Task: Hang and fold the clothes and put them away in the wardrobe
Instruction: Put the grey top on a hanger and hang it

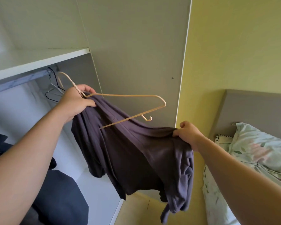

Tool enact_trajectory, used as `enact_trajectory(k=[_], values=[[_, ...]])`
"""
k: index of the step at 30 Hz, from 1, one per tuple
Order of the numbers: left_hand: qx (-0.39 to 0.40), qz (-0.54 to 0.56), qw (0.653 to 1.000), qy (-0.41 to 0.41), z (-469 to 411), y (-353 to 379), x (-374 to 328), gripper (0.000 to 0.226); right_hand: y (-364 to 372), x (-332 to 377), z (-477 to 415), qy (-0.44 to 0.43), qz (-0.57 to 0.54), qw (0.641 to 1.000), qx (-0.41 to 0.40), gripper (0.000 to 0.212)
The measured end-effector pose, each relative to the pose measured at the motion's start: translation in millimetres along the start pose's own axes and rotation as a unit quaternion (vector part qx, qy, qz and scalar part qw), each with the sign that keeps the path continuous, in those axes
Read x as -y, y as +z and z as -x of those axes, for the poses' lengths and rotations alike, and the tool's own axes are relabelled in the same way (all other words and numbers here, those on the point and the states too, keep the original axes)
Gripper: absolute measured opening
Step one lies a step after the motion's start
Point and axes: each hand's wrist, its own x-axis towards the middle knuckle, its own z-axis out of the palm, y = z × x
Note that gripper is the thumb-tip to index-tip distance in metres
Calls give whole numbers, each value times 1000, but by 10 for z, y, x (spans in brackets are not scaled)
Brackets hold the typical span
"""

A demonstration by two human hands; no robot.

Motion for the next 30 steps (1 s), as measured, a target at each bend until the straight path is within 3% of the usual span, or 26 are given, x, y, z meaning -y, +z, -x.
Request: enact_trajectory(k=[3, 6, 9, 11, 13, 16, 17, 19, 21, 24, 30], values=[[-15, 16, 999, 26, 5, 0, -186, 37, 51, -88, 0, -117, 119, 986, 8, 36], [-15, 25, 999, 39, 12, 35, -336, 38, 156, -146, 60, -189, 154, 969, 35, 32], [-5, 34, 998, 53, 47, 127, -475, 35, 291, -135, 164, -183, 118, 974, 66, 61], [-3, 50, 997, 59, 68, 189, -558, 35, 402, -113, 228, -161, 110, 977, 86, 68], [0, 69, 996, 61, 92, 242, -634, 36, 521, -81, 282, -146, 130, 975, 105, 62], [12, 78, 995, 66, 141, 328, -753, 37, 711, -43, 396, -134, 201, 961, 134, 22], [17, 78, 994, 71, 167, 359, -803, 36, 779, -43, 416, -129, 237, 954, 133, 21], [31, 90, 993, 74, 235, 412, -917, 32, 923, -70, 470, -123, 314, 936, 98, 68], [43, 111, 990, 72, 297, 453, -1026, 29, 1073, -85, 544, -120, 358, 926, 21, 97], [55, 130, 987, 78, 354, 502, -1152, 30, 1222, -75, 600, -101, 365, 923, -65, 98], [81, 142, 982, 100, 404, 591, -1244, 36, 1280, -2, 552, -82, 365, 920, -121, 80]])
